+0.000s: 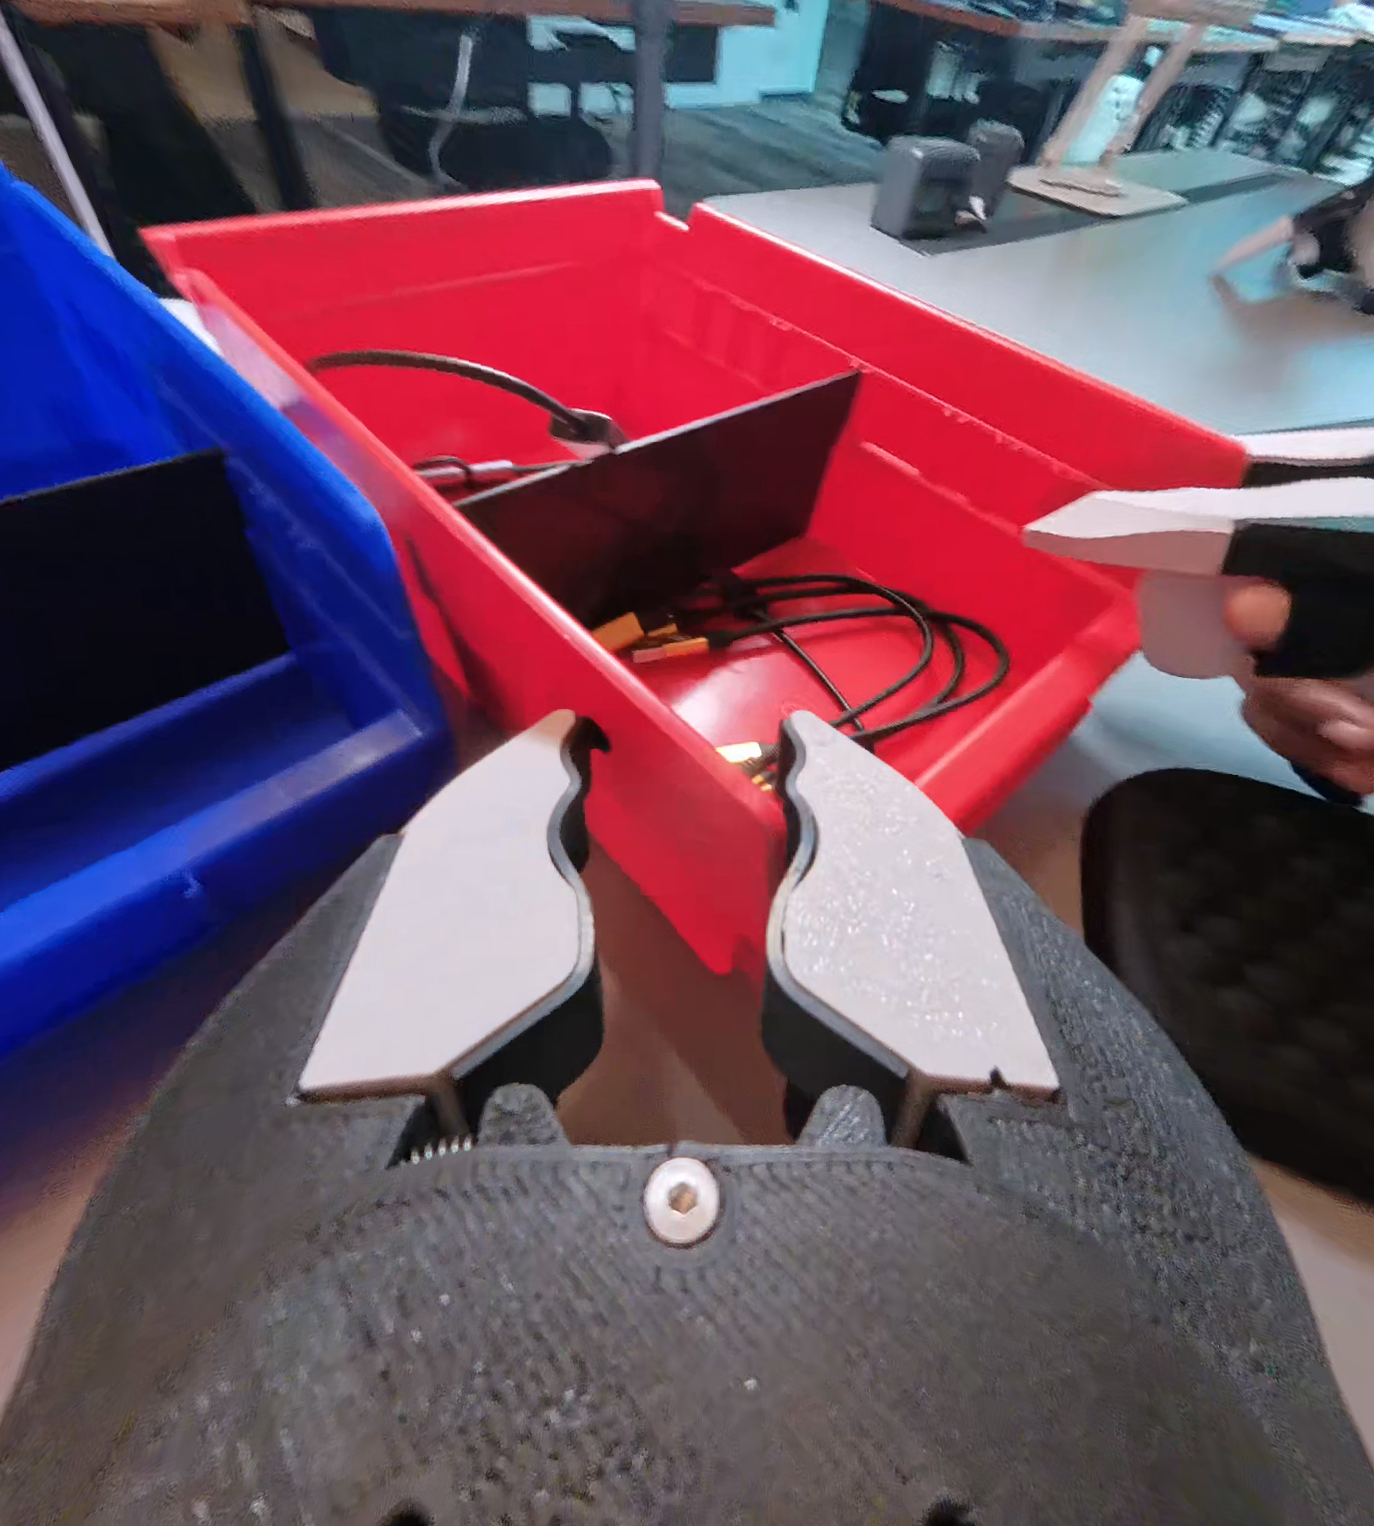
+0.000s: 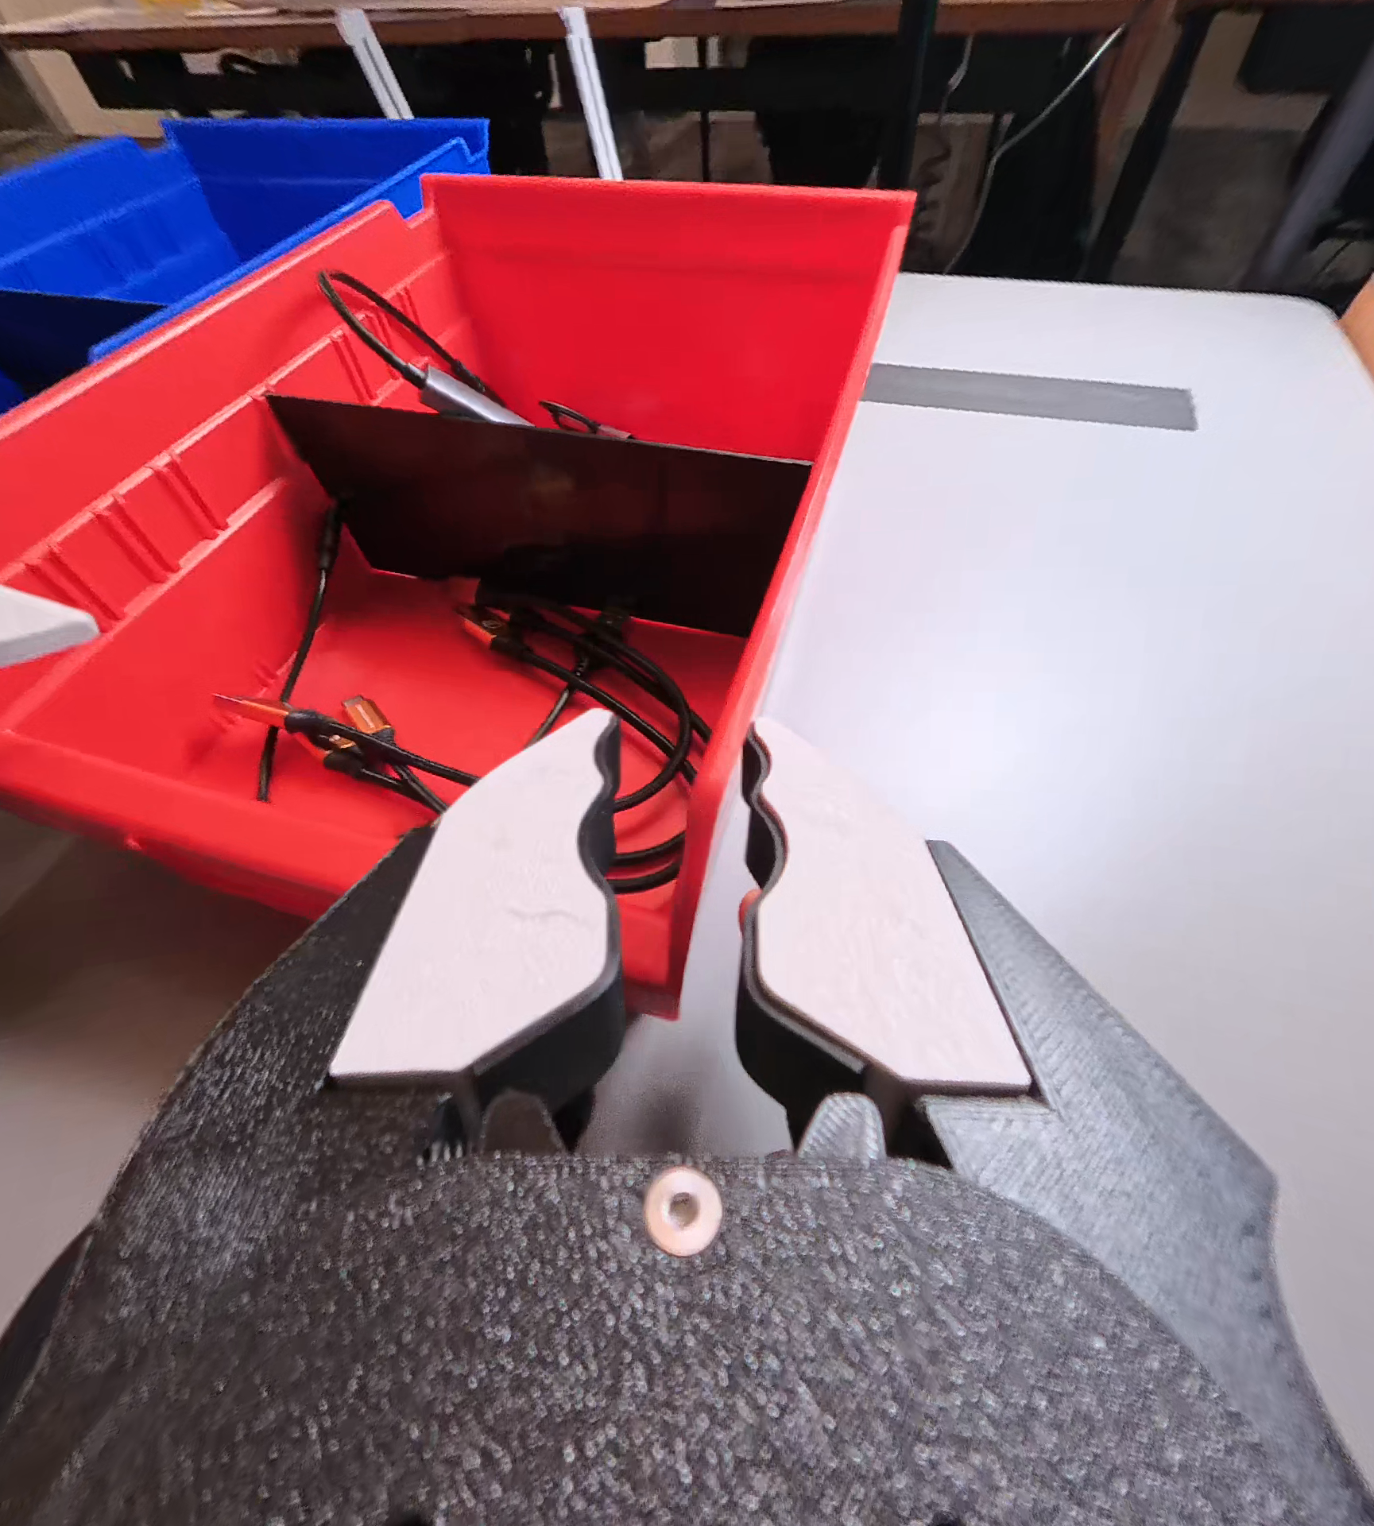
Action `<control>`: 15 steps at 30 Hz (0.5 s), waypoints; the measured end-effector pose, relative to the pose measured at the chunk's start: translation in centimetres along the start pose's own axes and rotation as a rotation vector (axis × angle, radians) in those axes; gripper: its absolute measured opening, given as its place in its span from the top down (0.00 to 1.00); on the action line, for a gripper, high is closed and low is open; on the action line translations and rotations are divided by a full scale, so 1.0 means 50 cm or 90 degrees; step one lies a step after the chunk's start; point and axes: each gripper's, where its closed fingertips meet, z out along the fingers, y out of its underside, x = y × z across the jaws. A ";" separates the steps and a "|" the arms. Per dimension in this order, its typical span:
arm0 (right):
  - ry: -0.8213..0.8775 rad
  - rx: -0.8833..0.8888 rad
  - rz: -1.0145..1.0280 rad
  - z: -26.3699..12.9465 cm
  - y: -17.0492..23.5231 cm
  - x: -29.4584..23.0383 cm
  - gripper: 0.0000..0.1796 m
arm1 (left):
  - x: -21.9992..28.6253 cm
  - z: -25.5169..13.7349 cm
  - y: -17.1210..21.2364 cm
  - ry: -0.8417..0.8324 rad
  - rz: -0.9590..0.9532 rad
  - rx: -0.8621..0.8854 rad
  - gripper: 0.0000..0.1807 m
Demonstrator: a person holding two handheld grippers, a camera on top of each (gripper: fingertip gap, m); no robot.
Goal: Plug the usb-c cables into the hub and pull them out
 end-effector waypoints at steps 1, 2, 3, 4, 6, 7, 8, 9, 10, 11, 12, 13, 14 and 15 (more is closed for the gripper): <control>0.017 0.005 -0.013 -0.005 0.000 0.005 0.89 | -0.004 0.002 -0.001 -0.010 -0.002 0.007 0.77; 0.031 0.008 -0.025 -0.010 0.000 0.009 0.92 | -0.008 0.003 -0.003 -0.017 -0.005 0.011 0.79; 0.036 0.012 -0.032 -0.016 -0.001 0.008 0.93 | -0.013 0.004 -0.006 -0.023 -0.004 0.012 0.80; 0.042 0.011 -0.035 -0.021 -0.001 0.004 0.93 | -0.018 0.005 -0.008 -0.028 0.000 0.011 0.82; 0.056 0.011 -0.047 -0.037 -0.003 -0.005 0.93 | -0.022 0.002 -0.014 -0.037 0.007 0.014 0.85; 0.066 0.023 -0.047 -0.049 -0.007 -0.009 0.93 | -0.021 -0.001 -0.016 -0.033 0.005 0.016 0.86; 0.075 0.040 -0.045 -0.064 -0.015 -0.013 0.93 | -0.018 -0.004 -0.019 -0.028 0.002 0.021 0.87; 0.088 0.052 -0.049 -0.079 -0.023 -0.017 0.93 | -0.014 -0.009 -0.025 -0.023 0.003 0.029 0.87; 0.101 0.064 -0.053 -0.095 -0.034 -0.021 0.93 | -0.009 -0.016 -0.035 -0.019 0.007 0.038 0.87; 0.108 0.079 -0.057 -0.111 -0.048 -0.028 0.93 | -0.005 -0.026 -0.048 -0.017 0.014 0.048 0.88; 0.111 0.094 -0.061 -0.126 -0.067 -0.038 0.93 | -0.003 -0.040 -0.065 -0.015 0.020 0.061 0.88; 0.110 0.108 -0.069 -0.139 -0.088 -0.050 0.93 | -0.004 -0.057 -0.084 -0.016 0.025 0.074 0.88; 0.104 0.122 -0.081 -0.149 -0.113 -0.067 0.92 | -0.008 -0.076 -0.106 -0.021 0.031 0.087 0.88; 0.096 0.137 -0.093 -0.155 -0.141 -0.086 0.92 | -0.016 -0.099 -0.129 -0.030 0.036 0.101 0.89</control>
